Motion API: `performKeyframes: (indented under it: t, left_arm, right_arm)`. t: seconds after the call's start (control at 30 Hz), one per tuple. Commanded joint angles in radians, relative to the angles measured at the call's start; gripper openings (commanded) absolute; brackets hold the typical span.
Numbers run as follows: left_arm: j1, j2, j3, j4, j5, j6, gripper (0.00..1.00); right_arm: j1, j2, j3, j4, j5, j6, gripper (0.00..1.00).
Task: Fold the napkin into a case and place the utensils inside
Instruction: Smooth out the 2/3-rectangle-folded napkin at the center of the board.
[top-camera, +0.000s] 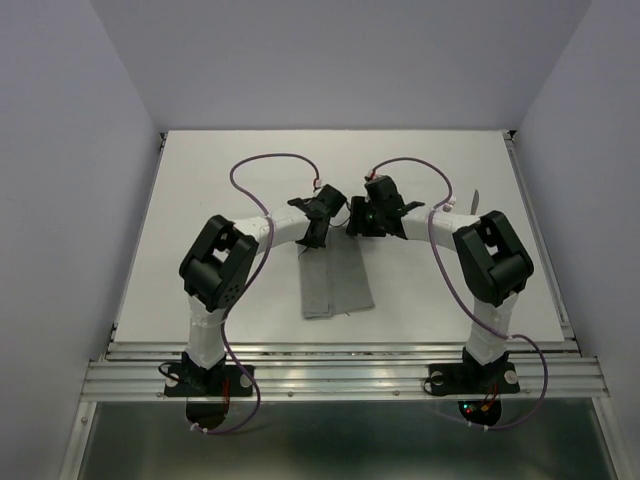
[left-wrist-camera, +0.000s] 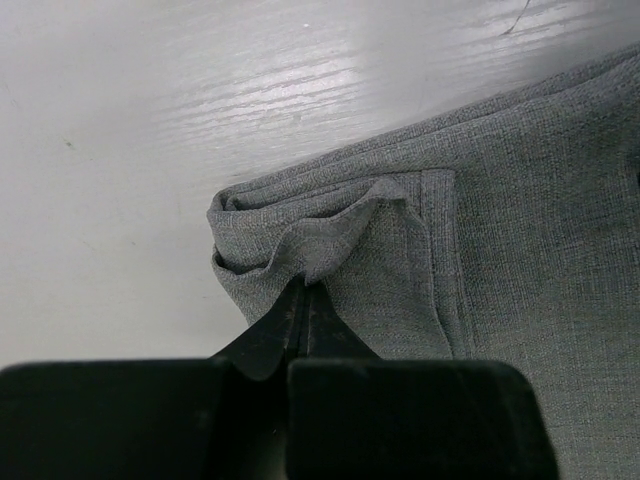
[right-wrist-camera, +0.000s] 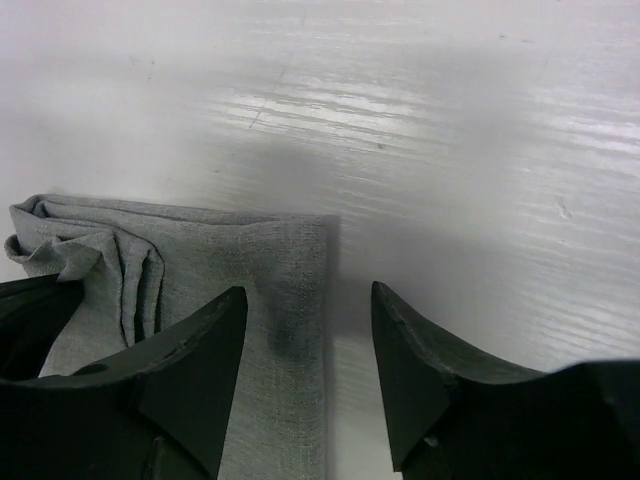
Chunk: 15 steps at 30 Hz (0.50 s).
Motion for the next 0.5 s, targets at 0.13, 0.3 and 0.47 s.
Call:
performKeyframes:
  t: [0.13, 0.3, 0.47]
  left_arm:
    - [0.035, -0.038, 0.036, -0.015, 0.053, -0.061, 0.00]
    - [0.041, -0.041, 0.027, -0.008, 0.086, -0.081, 0.00]
    - [0.046, -0.035, 0.027, -0.002, 0.109, -0.094, 0.00]
  right_arm:
    - [0.003, 0.041, 0.031, 0.106, -0.081, 0.025, 0.37]
    - [0.003, 0.011, 0.037, 0.106, -0.068, 0.037, 0.14]
    - [0.003, -0.005, 0.046, 0.089, -0.063, 0.042, 0.07]
